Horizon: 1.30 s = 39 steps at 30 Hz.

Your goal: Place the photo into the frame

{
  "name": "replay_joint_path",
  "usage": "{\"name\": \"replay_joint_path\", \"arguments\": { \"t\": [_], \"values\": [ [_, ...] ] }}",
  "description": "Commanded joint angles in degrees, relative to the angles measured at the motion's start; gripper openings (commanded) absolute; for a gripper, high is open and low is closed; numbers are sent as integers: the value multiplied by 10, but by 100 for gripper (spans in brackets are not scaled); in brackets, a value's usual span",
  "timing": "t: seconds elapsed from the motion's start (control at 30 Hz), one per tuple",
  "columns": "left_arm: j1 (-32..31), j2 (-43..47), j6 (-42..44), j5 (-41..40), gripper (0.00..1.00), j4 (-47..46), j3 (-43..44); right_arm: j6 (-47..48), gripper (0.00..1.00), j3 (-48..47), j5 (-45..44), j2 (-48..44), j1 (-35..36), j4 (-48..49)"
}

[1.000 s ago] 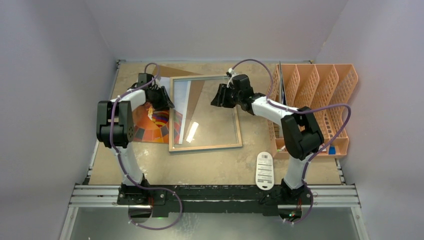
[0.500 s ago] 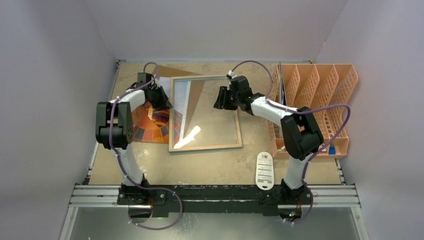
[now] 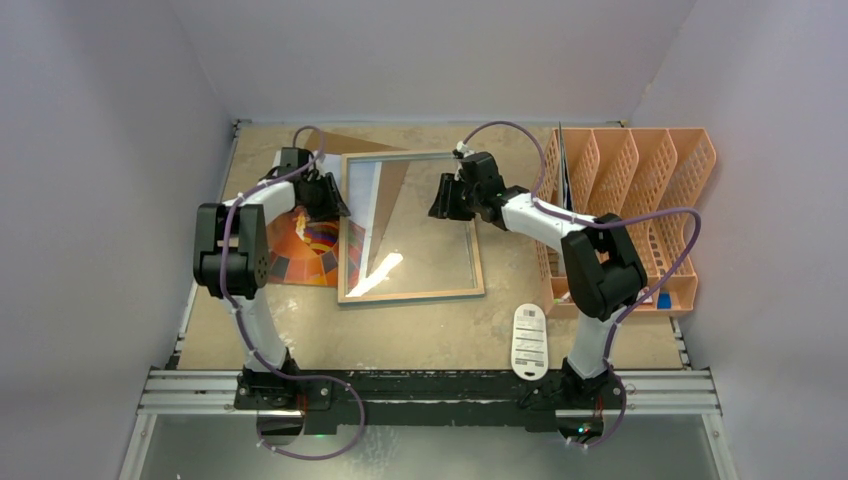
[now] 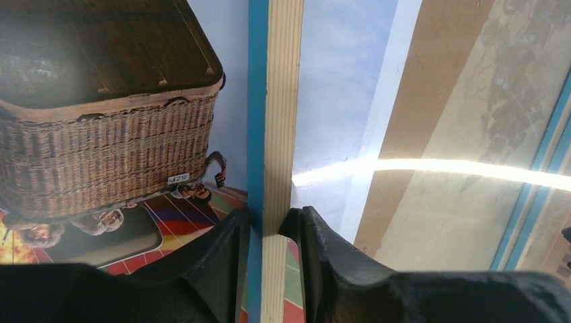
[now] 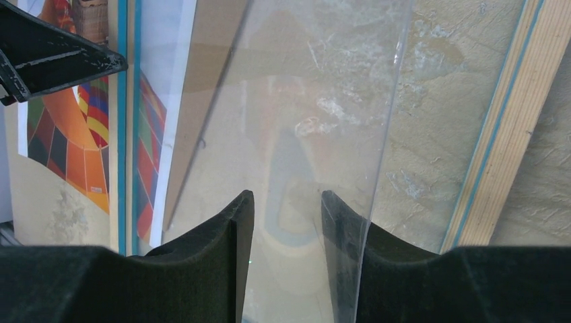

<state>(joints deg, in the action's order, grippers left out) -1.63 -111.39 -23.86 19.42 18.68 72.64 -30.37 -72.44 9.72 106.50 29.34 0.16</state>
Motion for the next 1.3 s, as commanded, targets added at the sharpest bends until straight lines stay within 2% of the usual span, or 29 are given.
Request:
{"name": "replay_joint_path", "arguments": {
  "t": [0.0,0.23,0.47,0.7,1.0,1.17,1.27],
  "values": [
    [-8,-10,14,-2,34,8,-15,4,43,-23,3,0,8,2],
    [-19,-22,17,-12,30,10,-13,3,41,-25,6,9,9,3],
    [-21,-1,23,0,44,-1,-21,2,40,-25,6,15,10,4],
    [-21,-1,22,10,46,-6,-17,2,39,-26,4,20,10,5],
    [-21,-16,22,-9,16,6,-12,4,37,-27,4,24,10,4],
    [-21,-19,22,-19,6,12,-9,4,37,-30,4,27,10,3],
    [-21,-24,23,-32,5,21,-5,5,39,-32,0,26,10,0]
  ]
}}
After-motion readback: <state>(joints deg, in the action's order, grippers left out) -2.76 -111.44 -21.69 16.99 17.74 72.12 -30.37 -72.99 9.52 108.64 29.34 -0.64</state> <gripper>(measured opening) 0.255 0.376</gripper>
